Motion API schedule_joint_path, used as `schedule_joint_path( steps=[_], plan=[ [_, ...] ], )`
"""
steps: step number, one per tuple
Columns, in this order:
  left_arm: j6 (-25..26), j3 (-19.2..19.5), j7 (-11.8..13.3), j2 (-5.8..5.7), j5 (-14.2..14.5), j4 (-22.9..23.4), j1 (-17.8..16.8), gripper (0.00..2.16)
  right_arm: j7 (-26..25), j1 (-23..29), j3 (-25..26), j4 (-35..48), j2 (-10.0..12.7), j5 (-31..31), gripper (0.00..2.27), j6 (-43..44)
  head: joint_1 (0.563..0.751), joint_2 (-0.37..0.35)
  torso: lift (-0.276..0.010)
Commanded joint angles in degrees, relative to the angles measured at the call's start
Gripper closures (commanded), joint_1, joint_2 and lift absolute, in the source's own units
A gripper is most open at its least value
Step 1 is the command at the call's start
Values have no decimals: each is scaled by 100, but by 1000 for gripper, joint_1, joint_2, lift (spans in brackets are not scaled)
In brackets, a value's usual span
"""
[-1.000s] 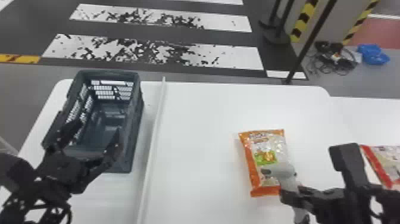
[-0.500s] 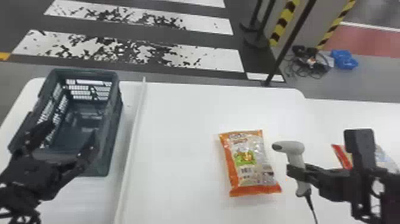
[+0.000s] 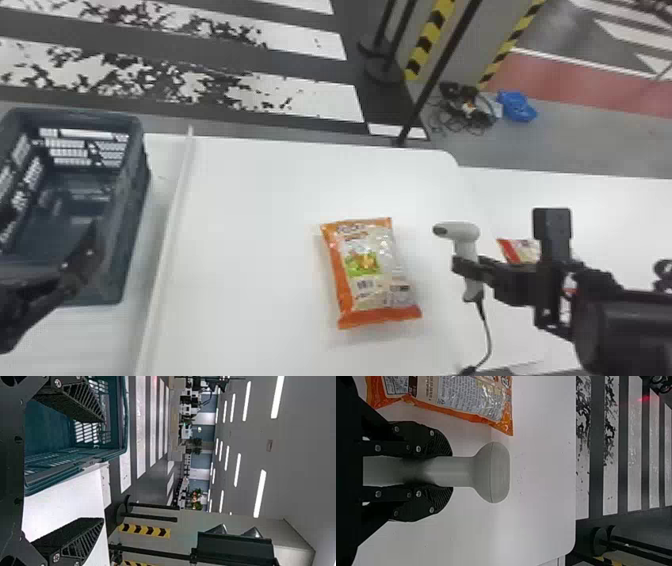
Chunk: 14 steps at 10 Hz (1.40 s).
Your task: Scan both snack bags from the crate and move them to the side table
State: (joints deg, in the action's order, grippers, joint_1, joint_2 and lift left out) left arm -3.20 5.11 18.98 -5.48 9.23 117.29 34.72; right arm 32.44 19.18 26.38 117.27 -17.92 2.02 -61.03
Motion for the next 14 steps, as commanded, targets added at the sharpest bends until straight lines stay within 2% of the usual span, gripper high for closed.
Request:
schedule_joint_path(
  steps=[1,5,12,14],
  plan=[
    [0,-2,0,3,0,13,0,124,-80,-231,-81,-557,-80,-62,2256,235,695,-326,-75],
    [0,16,0,3,0,13,9,124,-247,-644,-388,-1515,-194,-220,2256,780,695,-350,-75],
    [0,16,0,-24,9,-4,-18,124,-361,-793,-705,-1910,-203,-493,2253,974,695,-346,-75],
    [0,16,0,-33,9,-4,-18,124,-423,-784,-740,-1936,-203,-545,2135,974,695,-345,-75]
  ],
)
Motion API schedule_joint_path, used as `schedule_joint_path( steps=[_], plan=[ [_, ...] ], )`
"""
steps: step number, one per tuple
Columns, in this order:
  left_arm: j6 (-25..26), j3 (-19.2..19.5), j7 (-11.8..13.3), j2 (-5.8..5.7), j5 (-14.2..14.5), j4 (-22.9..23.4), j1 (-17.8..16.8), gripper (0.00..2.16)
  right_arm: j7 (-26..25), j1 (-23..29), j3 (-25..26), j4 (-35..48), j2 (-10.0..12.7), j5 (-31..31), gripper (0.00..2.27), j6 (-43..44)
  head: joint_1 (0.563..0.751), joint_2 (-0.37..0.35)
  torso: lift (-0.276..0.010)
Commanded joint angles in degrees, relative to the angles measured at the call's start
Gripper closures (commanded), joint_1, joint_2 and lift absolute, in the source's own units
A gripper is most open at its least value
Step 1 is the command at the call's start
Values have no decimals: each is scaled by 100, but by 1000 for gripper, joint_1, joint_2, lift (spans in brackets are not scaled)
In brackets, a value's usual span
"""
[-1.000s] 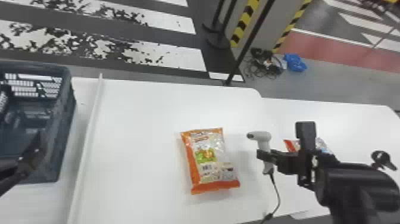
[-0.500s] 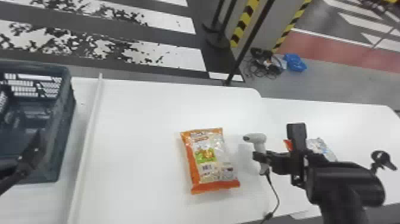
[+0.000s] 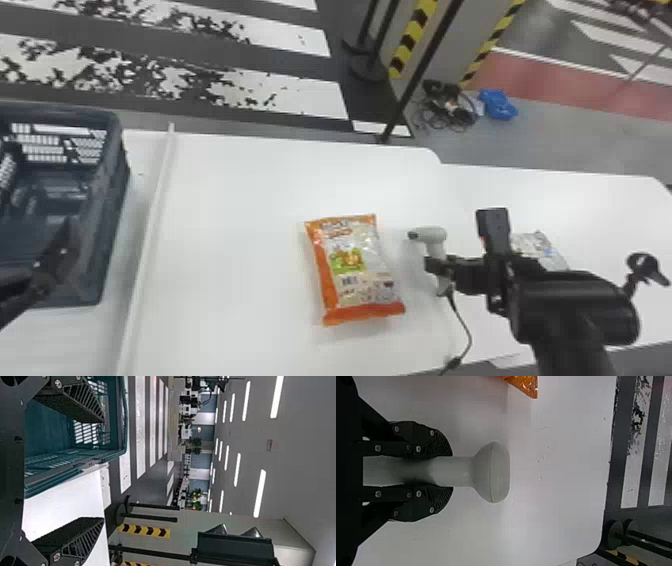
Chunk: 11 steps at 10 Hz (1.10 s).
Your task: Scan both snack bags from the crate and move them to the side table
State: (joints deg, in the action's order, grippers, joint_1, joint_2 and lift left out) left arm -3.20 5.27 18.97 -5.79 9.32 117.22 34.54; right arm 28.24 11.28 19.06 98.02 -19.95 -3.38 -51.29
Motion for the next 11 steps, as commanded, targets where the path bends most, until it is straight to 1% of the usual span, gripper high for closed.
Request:
schedule_joint_path(
  steps=[1,2,3,4,5,6,8,9,10,11],
  plan=[
    [0,-9,2,-10,-1,2,0,124,-12,6,-7,-29,0,-32,2138,0,695,-346,-75],
    [0,-9,2,-10,8,11,0,124,-20,6,-7,-37,0,-32,2101,0,695,-347,-75],
    [0,-9,2,-10,-1,20,9,124,-29,24,-7,-37,0,-14,1895,35,695,-350,-75],
    [18,-9,2,-10,-1,37,18,124,-99,50,10,-11,0,56,1096,88,695,-350,-75],
    [18,-9,2,-10,-1,46,18,124,-143,76,10,24,0,65,147,88,695,-350,-75],
    [18,-9,2,-1,-1,46,27,124,-179,94,28,59,0,65,29,70,695,-350,-75],
    [18,-9,2,-1,-1,55,35,124,-275,217,116,314,18,109,36,53,695,-350,-75],
    [18,0,2,-1,-1,55,44,124,-293,454,300,727,62,320,29,-18,695,-350,-75],
    [18,0,2,-1,-9,55,44,124,-240,692,529,1175,88,742,29,-299,695,-350,-75],
    [18,-9,2,8,-9,46,44,124,-12,841,696,1465,88,1120,29,-703,695,-350,-75]
  ],
)
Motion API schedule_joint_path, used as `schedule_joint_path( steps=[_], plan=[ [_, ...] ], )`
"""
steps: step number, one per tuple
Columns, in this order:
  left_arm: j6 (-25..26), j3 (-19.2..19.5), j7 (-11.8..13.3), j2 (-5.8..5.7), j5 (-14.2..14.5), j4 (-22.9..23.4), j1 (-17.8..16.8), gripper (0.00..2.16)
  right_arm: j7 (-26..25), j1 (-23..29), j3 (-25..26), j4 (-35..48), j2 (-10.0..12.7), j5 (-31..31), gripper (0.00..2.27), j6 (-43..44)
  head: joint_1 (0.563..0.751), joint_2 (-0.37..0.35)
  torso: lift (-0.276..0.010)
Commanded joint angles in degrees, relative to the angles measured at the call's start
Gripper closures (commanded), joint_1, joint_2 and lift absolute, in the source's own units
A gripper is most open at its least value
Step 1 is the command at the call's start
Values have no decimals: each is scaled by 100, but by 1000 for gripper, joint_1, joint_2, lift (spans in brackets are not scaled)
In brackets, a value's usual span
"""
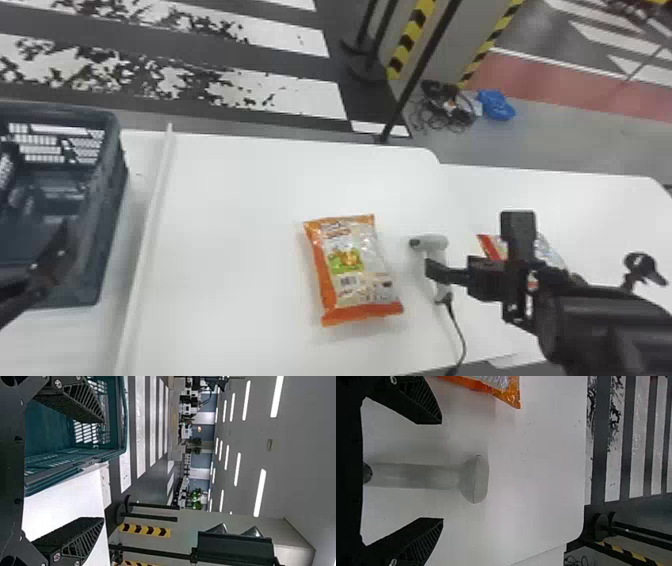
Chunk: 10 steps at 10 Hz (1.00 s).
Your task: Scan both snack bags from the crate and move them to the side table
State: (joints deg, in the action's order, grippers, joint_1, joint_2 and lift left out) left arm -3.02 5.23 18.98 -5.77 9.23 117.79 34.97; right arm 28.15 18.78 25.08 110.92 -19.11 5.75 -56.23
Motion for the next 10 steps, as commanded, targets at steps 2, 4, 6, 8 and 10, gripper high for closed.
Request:
schedule_joint_path(
  steps=[2,4,6,8,10],
  plan=[
    [17,-5,0,14,0,-10,-8,124,551,126,340,290,12,920,39,-859,695,-327,-75],
    [17,-5,0,5,0,-28,-8,124,779,64,331,281,48,1201,49,-1141,695,-284,-75],
    [17,-14,0,5,0,-37,-8,124,911,-156,120,70,39,1227,49,-1334,695,-258,-75],
    [17,-14,0,5,0,-45,-8,124,955,-419,-231,-378,-32,1095,53,-1334,695,-228,-75],
    [17,-14,0,5,0,-45,-8,124,1113,-621,-574,-721,-49,797,53,-1281,695,-211,-75]
  ],
)
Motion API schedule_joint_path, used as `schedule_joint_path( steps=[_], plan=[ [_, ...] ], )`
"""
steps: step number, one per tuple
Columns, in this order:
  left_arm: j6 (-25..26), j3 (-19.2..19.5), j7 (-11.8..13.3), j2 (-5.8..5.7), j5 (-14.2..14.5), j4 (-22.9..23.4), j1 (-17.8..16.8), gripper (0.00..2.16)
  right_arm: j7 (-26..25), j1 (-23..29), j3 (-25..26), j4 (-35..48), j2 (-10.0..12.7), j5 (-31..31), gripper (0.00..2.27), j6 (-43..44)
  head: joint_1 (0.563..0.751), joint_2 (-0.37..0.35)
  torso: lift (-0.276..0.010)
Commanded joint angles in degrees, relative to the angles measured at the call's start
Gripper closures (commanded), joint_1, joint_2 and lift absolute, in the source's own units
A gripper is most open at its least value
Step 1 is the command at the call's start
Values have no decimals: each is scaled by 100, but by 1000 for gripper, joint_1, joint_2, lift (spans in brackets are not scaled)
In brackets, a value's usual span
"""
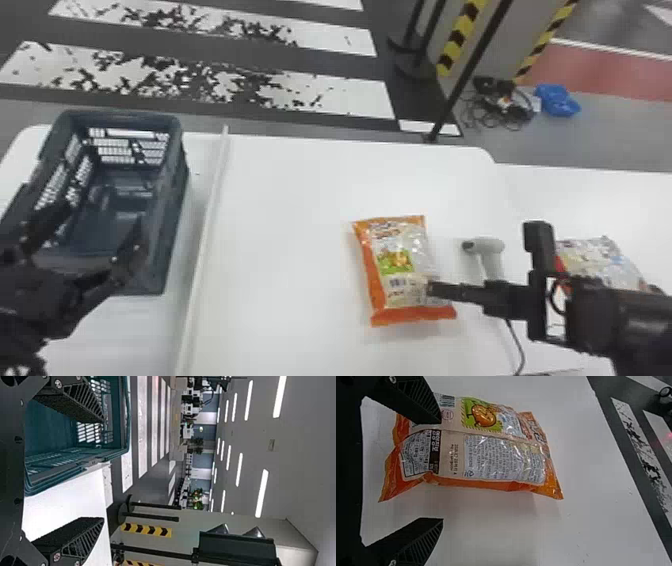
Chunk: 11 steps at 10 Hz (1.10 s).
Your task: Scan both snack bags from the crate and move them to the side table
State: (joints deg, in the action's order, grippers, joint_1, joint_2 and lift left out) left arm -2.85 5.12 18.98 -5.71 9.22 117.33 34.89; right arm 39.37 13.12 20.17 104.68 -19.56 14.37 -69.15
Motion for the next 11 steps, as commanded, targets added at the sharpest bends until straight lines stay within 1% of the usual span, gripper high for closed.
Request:
schedule_joint_path(
  steps=[1,2,3,4,5,6,8,9,11],
  plan=[
    [0,-2,0,0,1,-8,0,124,115,-178,-162,-282,-22,-136,53,29,695,-199,-75],
    [0,-2,0,9,1,-17,0,124,177,-275,-241,-449,-74,-154,53,29,695,-190,-75],
    [0,7,0,9,1,-17,0,124,300,-345,-303,-598,-127,-233,157,46,695,-187,-75],
    [0,-2,0,9,1,-17,0,124,616,-433,-399,-756,-153,-470,647,116,695,-186,-75],
    [0,-2,0,18,-8,-17,0,124,625,-442,-461,-800,-136,-629,1936,152,695,-184,-75],
    [0,-2,0,18,-8,-26,0,124,634,-442,-505,-800,-145,-778,2256,134,695,-184,-75],
    [0,-2,0,26,-17,-43,0,124,845,-380,-452,-748,-162,-725,2256,134,695,-192,-75],
    [0,-2,0,26,-8,-34,0,124,871,-301,-338,-572,-153,-637,2256,134,695,-189,-75],
    [0,7,0,26,-8,-34,18,124,853,-55,101,26,-83,-409,2256,99,695,-189,-75]
  ],
)
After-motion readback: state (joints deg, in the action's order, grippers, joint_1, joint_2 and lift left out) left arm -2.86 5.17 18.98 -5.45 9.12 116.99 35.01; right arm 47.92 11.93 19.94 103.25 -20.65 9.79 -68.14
